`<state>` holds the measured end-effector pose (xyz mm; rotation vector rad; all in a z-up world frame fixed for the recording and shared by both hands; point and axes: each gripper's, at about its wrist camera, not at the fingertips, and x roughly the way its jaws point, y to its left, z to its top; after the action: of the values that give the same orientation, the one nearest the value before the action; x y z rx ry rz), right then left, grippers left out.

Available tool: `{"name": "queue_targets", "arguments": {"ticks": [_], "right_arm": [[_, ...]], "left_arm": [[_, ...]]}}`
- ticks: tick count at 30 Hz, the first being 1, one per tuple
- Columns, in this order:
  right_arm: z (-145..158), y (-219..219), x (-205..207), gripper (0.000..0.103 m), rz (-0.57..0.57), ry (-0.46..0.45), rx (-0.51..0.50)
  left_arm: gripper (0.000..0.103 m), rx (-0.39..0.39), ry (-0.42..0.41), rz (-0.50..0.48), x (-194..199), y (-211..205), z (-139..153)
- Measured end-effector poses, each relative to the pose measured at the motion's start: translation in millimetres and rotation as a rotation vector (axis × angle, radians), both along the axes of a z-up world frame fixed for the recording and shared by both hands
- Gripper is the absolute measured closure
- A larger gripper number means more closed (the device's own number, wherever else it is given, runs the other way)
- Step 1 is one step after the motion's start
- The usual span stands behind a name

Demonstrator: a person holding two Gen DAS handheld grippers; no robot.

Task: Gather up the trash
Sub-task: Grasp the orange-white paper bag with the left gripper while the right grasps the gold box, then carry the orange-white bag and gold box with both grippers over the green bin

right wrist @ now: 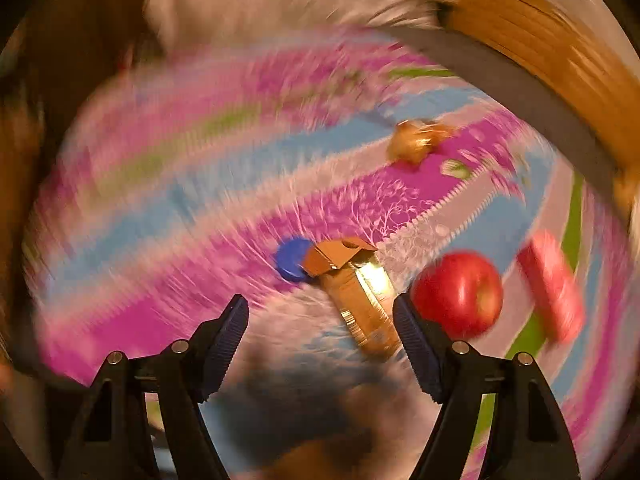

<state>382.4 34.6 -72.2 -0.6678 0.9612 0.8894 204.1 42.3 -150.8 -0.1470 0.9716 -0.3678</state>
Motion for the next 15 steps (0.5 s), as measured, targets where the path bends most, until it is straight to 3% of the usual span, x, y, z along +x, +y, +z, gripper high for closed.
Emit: {"name": "queue_targets", "arguments": {"ticks": [1,2,3,5,6,9,11,15], "right_arm": [[-17.4,16.5,4.1,0.028,0.056,-0.051,-0.143],[-33.3,26.5,10.2,0.038,0.078,-0.053,-0.234],[-46.5,33.6,15.7,0.056,0.082,-0.038,-0.290],[-59.0,41.2,19.0,0.066,0.074,-0.020,-0.328],[-51.1,43.9,16.4,0.073,0.072,-0.037,-0.299],[-4.7,40.7,2.9,0.074,0.041,-0.069,-0.120],[32.8,29.7,-9.6,0.074,0.024,-0.094,-0.002],[124.4,-26.7,-46.0,0.074,-0.068,-0.144,0.263]], "left_arm": [[0.069,-0.011,0.008,-0.005,2.6,-0.1,-0.5],[0.064,-0.015,0.011,-0.008,4.6,-0.2,0.3],[0.061,-0.018,0.008,-0.014,6.2,-1.8,0.6],[0.054,-0.016,0.005,-0.033,7.3,-4.4,-0.1],[0.054,-0.016,0.004,-0.040,7.1,-4.6,-0.1],[0.053,-0.076,0.012,-0.043,4.5,2.4,-1.5],[0.046,-0.135,0.029,-0.044,6.7,8.1,-1.7],[0.039,-0.144,0.025,-0.066,11.3,5.1,3.4]]}}
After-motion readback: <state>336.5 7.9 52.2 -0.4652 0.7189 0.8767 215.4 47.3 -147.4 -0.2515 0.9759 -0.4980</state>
